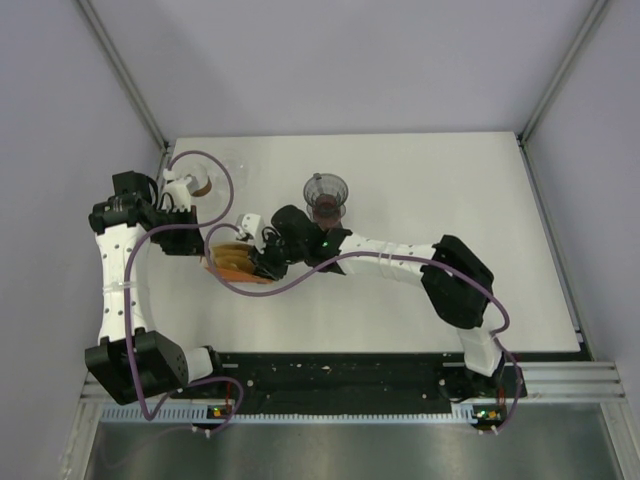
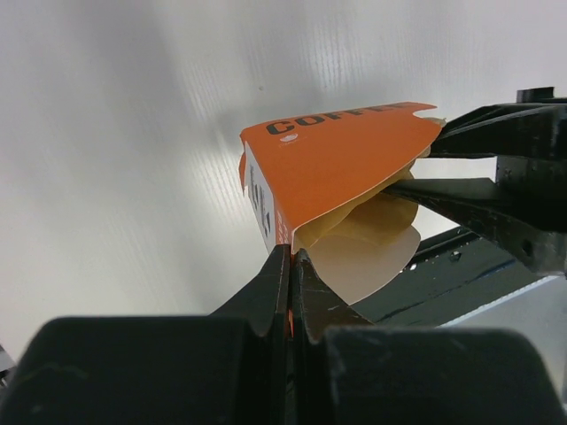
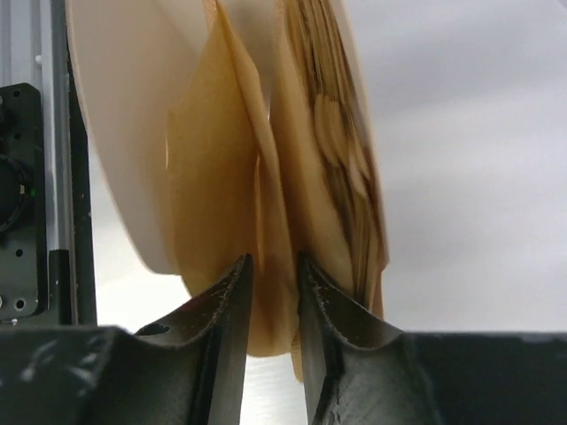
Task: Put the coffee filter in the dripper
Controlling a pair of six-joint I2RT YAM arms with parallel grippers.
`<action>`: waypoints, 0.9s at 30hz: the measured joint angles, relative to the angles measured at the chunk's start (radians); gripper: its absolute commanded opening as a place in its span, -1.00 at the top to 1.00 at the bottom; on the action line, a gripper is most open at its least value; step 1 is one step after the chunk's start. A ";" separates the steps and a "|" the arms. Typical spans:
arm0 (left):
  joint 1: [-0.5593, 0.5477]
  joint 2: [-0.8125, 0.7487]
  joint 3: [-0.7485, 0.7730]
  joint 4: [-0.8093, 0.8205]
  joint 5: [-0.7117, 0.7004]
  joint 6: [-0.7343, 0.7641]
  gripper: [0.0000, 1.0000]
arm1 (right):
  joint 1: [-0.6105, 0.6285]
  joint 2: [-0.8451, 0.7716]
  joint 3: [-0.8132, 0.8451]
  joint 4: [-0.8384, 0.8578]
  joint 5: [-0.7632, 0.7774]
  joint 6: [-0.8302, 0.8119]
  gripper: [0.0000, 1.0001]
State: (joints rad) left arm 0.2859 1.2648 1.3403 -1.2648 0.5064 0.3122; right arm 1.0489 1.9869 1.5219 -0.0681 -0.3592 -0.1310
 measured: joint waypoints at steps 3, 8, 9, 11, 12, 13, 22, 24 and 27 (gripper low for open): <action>0.000 0.000 0.000 0.000 0.005 0.000 1.00 | 0.000 0.023 0.005 -0.001 -0.002 0.010 0.90; 0.000 0.000 0.000 0.000 0.005 0.000 1.00 | 0.000 0.030 0.005 -0.003 -0.009 0.020 1.00; 0.000 0.000 0.000 0.000 0.005 0.000 1.00 | 0.000 0.030 0.005 -0.003 -0.010 0.020 1.00; 0.000 0.000 -0.002 0.000 0.000 0.000 1.00 | 0.000 0.030 0.004 -0.004 -0.012 0.020 1.00; 0.000 0.000 -0.002 0.001 -0.004 0.000 1.00 | 0.000 0.030 0.004 -0.005 -0.015 0.020 1.00; 0.000 0.001 -0.002 0.001 -0.009 0.000 1.00 | 0.000 0.028 0.004 -0.005 -0.019 0.020 1.00; 0.000 0.022 -0.002 0.008 -0.042 0.000 1.00 | 0.000 -0.094 -0.051 -0.010 -0.073 0.017 1.00; 0.000 0.023 -0.002 0.008 -0.044 0.000 1.00 | 0.000 -0.112 -0.051 -0.007 -0.084 0.014 1.00; -0.001 0.023 -0.003 0.008 -0.050 0.000 1.00 | 0.000 -0.122 -0.051 -0.006 -0.104 0.011 1.00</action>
State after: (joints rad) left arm 0.2852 1.2877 1.3376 -1.2568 0.4564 0.3122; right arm 1.0489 1.8645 1.4708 -0.0742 -0.4629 -0.1200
